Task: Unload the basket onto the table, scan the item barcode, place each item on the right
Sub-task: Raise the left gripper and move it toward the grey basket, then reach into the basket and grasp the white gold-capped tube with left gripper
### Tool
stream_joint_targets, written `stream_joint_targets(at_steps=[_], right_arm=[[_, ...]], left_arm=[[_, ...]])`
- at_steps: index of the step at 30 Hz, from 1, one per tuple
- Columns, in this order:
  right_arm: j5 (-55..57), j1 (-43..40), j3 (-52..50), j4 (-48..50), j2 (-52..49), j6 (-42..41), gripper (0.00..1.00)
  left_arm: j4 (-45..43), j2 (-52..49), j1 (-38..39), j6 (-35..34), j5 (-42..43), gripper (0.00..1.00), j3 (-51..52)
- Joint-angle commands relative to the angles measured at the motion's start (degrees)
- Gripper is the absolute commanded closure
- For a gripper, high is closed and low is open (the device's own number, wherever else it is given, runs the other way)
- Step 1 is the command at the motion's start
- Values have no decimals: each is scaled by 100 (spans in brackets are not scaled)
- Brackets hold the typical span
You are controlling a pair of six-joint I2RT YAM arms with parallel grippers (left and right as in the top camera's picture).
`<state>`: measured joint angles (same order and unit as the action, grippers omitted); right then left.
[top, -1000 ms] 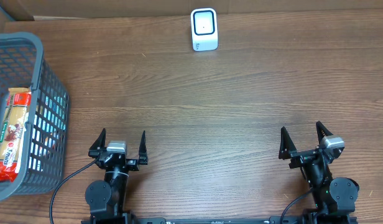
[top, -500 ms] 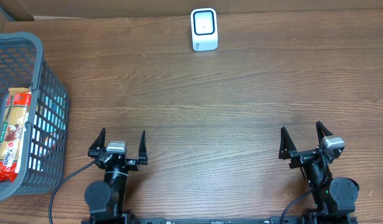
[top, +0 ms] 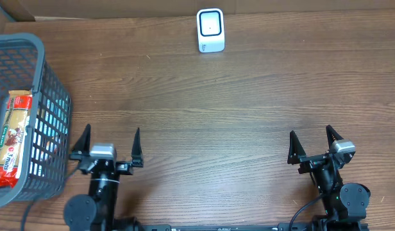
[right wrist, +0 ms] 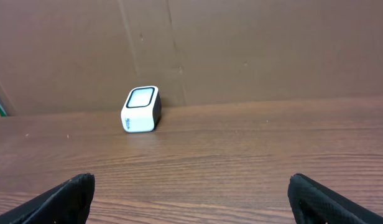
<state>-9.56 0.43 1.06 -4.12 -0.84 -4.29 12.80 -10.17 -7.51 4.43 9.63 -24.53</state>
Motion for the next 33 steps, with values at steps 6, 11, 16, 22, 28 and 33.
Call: stream_joint_targets(at_steps=[6, 11, 16, 22, 28, 33], right_arm=[[55, 24, -61, 22, 68, -13, 0], [55, 24, -61, 22, 68, -13, 0], [55, 24, -61, 22, 68, -13, 0], [55, 24, -61, 22, 68, -13, 0], [55, 24, -61, 22, 68, -13, 0], [55, 28, -61, 22, 68, -13, 0]], left_arm=[[634, -1751, 2, -190, 450, 0, -2107], [1768, -2992, 2, -186, 498, 0, -3888], [3370, -4463, 2, -184, 341, 0, -6249], [5506, -6236, 2, -26, 398, 0, -9324], [5967, -6867, 0, 317, 33, 0, -10351], [6133, -7088, -407, -313, -949, 0, -10306]])
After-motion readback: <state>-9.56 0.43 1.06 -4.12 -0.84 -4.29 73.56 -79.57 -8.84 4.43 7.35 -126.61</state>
